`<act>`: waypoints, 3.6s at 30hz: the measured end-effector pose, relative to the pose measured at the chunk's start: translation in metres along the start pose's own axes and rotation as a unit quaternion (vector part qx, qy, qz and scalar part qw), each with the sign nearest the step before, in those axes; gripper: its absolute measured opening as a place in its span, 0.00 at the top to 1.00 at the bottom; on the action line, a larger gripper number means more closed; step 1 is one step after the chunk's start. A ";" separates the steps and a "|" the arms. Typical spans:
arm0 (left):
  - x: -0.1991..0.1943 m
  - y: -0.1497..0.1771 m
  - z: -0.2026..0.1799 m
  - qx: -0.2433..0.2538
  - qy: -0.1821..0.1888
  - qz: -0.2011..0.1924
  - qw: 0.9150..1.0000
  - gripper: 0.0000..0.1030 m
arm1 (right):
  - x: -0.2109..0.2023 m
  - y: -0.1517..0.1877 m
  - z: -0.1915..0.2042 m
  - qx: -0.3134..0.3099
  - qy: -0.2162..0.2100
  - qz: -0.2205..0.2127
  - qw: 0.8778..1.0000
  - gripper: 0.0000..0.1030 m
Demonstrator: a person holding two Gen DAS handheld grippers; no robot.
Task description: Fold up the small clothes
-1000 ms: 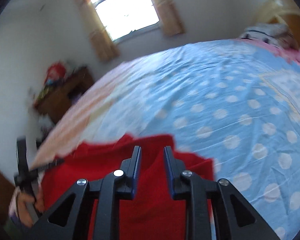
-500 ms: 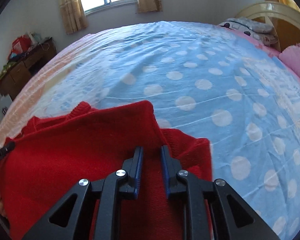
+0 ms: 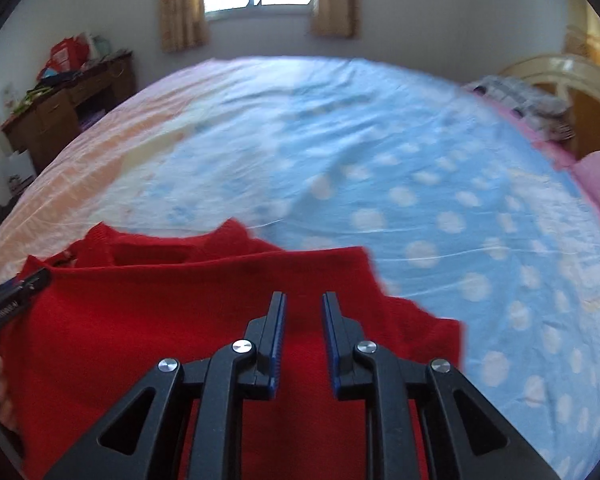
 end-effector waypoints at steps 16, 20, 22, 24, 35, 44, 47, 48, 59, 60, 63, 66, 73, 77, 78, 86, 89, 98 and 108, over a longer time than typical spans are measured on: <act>0.001 0.000 -0.005 0.009 -0.022 0.000 1.000 0.38 | -0.030 0.023 -0.044 0.077 0.022 -0.049 0.996 0.88; 0.001 0.000 -0.006 0.012 -0.026 0.001 1.000 0.34 | -0.055 0.056 0.001 0.035 -0.040 -0.066 0.996 0.86; 0.000 0.001 -0.005 0.008 -0.017 0.003 1.000 0.32 | -0.053 0.069 0.023 0.000 -0.041 -0.067 0.997 0.86; -0.005 0.005 -0.003 0.009 -0.002 0.009 1.000 0.32 | -0.051 0.080 0.033 -0.021 -0.020 -0.081 0.996 0.86; -0.097 0.085 0.054 -0.089 0.050 -0.037 0.994 0.20 | -0.047 0.082 0.014 0.012 -0.067 -0.088 0.994 0.83; -0.099 0.123 0.044 -0.135 0.069 -0.026 0.988 0.19 | -0.050 0.085 0.014 0.018 -0.075 -0.090 0.993 0.82; -0.100 0.123 0.036 -0.154 0.121 -0.021 0.980 0.23 | -0.050 0.085 0.014 0.018 -0.075 -0.090 0.993 0.81; -0.099 0.122 0.034 -0.164 0.137 -0.019 0.977 0.28 | -0.050 0.085 0.015 0.018 -0.075 -0.090 0.993 0.81; -0.097 0.127 0.051 -0.227 0.174 -0.034 0.958 0.86 | -0.051 0.082 0.022 -0.002 -0.047 -0.082 0.995 0.81; -0.100 0.126 0.052 -0.226 0.178 -0.040 0.957 0.86 | -0.053 0.080 0.024 -0.009 -0.040 -0.080 0.996 0.81; -0.109 0.126 0.053 -0.220 0.183 -0.056 0.957 0.86 | -0.074 0.068 0.041 -0.014 -0.096 -0.086 0.992 0.79; -0.107 0.127 0.051 -0.223 0.185 -0.061 0.955 0.86 | -0.094 0.050 0.067 -0.015 -0.162 -0.090 0.983 0.39; -0.105 0.135 0.054 -0.247 0.196 -0.068 0.946 0.86 | -0.080 0.022 0.193 -0.165 -0.234 -0.021 0.958 0.24; -0.098 0.140 0.061 -0.255 0.194 -0.056 0.946 0.85 | -0.050 0.025 0.241 -0.214 -0.238 0.020 0.947 0.24; -0.096 0.141 0.063 -0.260 0.198 -0.054 0.943 0.85 | -0.041 0.028 0.253 -0.236 -0.235 0.032 0.942 0.24; -0.094 0.146 0.066 -0.265 0.205 -0.056 0.941 0.85 | -0.021 0.053 0.284 -0.349 -0.147 0.025 0.925 0.42; -0.097 0.144 0.060 -0.249 0.196 -0.060 0.946 0.85 | -0.024 0.049 0.270 -0.339 -0.141 0.021 0.930 0.67; -0.131 0.121 0.013 -0.147 0.190 -0.089 0.967 0.85 | -0.058 0.010 0.184 -0.177 -0.253 0.010 0.951 0.86; -0.160 0.114 -0.119 0.001 0.243 -0.085 0.966 0.86 | -0.086 -0.014 0.018 -0.049 -0.264 -0.023 0.963 0.87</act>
Point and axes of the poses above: each gripper's, at about its wrist camera, not at the fingertips, and x roughly the way its jaws point, z to its left, y to its underside, the point moved 2 cm from there along x, roughly the way its jaws point, and after that the axes turned 2 degrees about -x, right-handed, at the moved point
